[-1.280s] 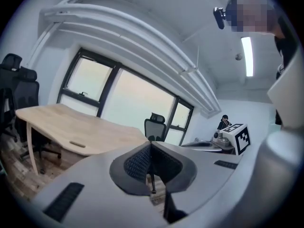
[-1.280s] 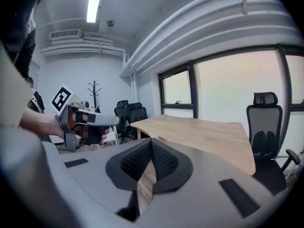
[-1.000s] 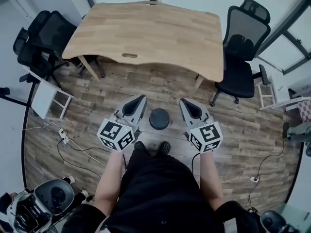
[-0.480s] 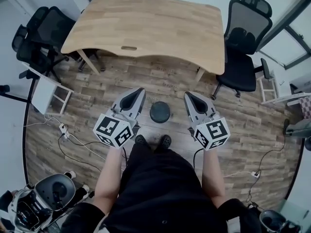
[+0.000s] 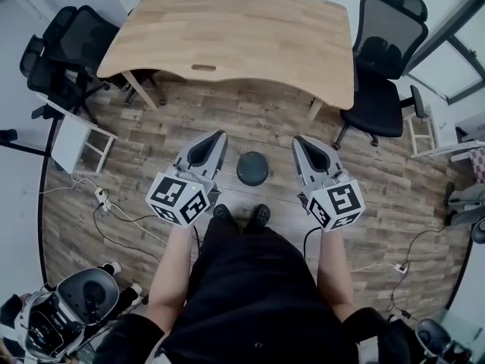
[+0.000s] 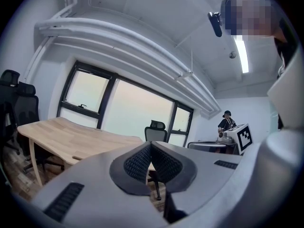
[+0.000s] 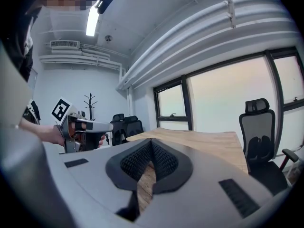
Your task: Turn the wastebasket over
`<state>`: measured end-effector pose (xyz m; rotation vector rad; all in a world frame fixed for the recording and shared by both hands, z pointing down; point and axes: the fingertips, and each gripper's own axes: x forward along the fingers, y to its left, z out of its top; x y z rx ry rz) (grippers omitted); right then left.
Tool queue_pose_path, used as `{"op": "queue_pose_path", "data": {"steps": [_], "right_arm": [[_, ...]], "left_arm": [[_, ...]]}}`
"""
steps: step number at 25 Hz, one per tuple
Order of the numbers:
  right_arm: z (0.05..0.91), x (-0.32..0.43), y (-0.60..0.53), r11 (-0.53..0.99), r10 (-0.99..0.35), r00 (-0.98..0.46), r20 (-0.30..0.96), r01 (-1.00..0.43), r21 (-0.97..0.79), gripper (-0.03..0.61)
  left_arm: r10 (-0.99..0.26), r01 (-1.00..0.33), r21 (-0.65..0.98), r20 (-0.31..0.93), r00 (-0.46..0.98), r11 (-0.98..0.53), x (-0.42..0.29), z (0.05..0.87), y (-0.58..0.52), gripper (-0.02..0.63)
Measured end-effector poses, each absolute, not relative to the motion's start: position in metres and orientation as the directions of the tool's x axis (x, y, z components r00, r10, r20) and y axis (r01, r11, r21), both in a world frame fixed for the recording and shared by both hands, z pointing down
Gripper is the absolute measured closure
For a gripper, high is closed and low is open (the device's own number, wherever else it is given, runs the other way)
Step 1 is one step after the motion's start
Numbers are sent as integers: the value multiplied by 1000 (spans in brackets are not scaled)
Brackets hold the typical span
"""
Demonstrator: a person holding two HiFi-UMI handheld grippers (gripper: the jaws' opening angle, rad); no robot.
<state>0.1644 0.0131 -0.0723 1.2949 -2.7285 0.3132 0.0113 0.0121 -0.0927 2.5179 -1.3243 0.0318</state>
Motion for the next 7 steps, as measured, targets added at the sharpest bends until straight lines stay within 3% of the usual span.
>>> {"op": "queue_pose_path", "data": {"steps": [7], "right_arm": [[-75,165,11,614,-761,-622,181,-782,-105,546]], "left_arm": [[-808,-816,241,161,567,-525,11,-90,12,597]]}}
